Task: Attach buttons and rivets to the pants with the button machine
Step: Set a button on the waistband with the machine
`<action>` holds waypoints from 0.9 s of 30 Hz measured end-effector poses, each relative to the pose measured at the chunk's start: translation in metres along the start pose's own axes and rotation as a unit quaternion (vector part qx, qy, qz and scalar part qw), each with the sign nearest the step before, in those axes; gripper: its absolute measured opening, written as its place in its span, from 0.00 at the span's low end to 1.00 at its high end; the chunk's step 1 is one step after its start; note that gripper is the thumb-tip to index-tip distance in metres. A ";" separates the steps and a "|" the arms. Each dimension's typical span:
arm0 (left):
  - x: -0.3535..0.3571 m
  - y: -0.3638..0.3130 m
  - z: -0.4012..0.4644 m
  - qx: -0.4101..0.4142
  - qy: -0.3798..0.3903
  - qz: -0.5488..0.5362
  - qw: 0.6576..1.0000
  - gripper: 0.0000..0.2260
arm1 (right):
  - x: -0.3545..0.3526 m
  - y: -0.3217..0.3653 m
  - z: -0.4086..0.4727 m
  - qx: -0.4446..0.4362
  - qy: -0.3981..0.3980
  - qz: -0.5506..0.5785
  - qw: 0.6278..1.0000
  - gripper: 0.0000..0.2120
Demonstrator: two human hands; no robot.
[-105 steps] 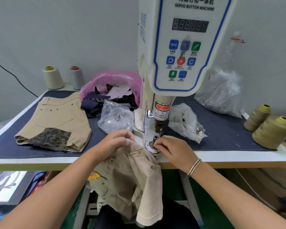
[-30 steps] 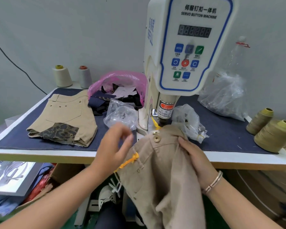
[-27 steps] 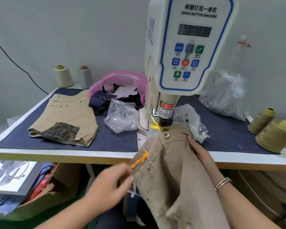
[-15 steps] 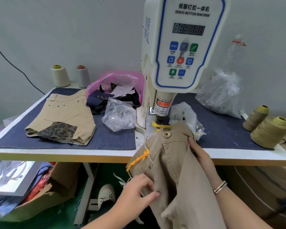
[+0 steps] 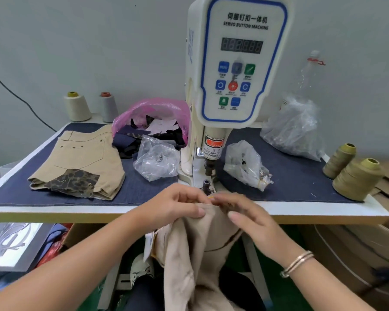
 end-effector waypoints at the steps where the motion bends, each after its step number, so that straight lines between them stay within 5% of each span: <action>1: 0.001 -0.006 0.003 -0.004 0.013 0.008 1.000 0.05 | 0.005 0.008 0.006 -0.014 0.023 0.005 1.000 0.13; 6: -0.004 -0.025 0.004 -0.008 0.038 0.022 0.999 0.05 | 0.000 0.019 0.027 -0.041 0.055 -0.090 0.994 0.14; 8: -0.008 -0.021 0.003 -0.017 0.031 0.014 0.999 0.04 | -0.004 0.017 0.032 -0.015 0.064 -0.034 0.997 0.09; 17: -0.033 0.044 0.009 -0.117 -0.038 0.028 0.992 0.12 | 0.017 -0.045 0.047 0.144 0.008 0.138 0.980 0.14; 21: -0.051 0.044 0.032 -0.064 -0.081 0.036 0.994 0.04 | 0.010 -0.053 0.065 0.163 -0.062 0.171 0.970 0.12; 27: -0.073 0.065 0.044 -0.046 -0.085 -0.012 0.995 0.08 | 0.011 -0.069 0.069 0.202 -0.069 0.177 0.961 0.08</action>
Point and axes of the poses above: each hand's wrist, its own z-axis towards the middle knuckle, its own x-axis out of the palm, y = z × x, the point moved 4 cm from there along z, towards the middle knuckle, and after that the axes turned 12 degrees about -z, right-handed, at the moved point
